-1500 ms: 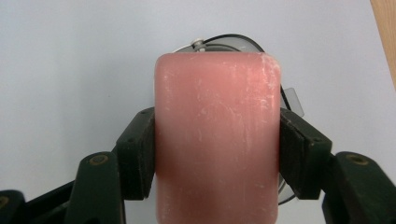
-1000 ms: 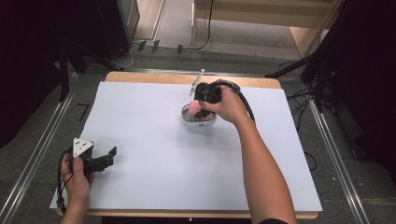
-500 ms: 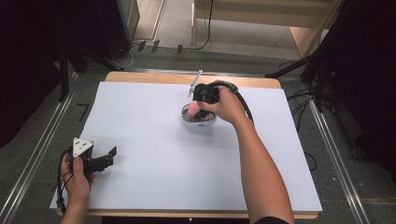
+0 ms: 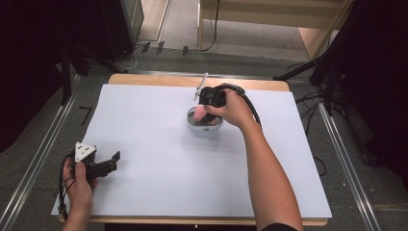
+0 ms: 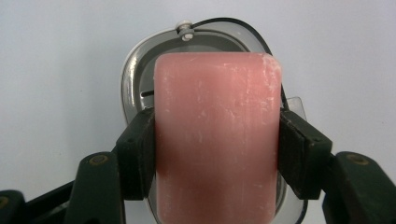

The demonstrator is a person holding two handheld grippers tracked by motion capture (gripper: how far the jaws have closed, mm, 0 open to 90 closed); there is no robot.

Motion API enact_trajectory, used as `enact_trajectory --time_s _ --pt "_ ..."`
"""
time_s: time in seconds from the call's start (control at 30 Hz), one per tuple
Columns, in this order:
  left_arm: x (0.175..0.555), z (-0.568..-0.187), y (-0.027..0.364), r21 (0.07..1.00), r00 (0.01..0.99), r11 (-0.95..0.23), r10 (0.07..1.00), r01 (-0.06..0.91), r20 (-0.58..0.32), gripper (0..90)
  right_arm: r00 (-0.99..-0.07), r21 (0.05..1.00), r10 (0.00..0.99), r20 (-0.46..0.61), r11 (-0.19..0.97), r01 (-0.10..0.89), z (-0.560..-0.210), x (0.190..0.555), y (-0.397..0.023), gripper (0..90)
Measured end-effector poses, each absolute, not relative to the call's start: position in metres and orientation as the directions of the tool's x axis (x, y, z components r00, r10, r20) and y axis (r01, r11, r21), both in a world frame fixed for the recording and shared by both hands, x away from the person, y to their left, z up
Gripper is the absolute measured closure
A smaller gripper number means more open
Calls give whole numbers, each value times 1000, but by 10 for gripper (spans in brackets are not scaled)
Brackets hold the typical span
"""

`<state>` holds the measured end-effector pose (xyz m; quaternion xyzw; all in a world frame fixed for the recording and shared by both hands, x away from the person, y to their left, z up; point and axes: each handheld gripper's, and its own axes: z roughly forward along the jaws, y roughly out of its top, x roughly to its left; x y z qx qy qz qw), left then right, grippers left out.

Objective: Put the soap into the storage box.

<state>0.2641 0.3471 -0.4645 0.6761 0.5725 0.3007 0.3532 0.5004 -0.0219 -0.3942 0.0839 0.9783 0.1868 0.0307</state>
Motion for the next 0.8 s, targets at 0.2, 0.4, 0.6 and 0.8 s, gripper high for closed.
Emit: enact_trajectory --time_s 0.2,0.4,0.6,0.8 --pt "264 -464 347 822 163 -94 987 562 1 131 -973 424 230 -16 883 202 -385 500 -26 344" --pt "264 -465 347 824 162 -94 987 559 2 131 -964 423 266 -17 875 234 -381 497 -33 333" --pt "264 -465 347 822 163 -96 987 561 4 131 -951 464 308 4 842 275 -380 489 -42 304" --pt "264 -465 347 822 161 -97 987 561 7 131 -938 469 347 -18 831 299 -382 477 -51 238"
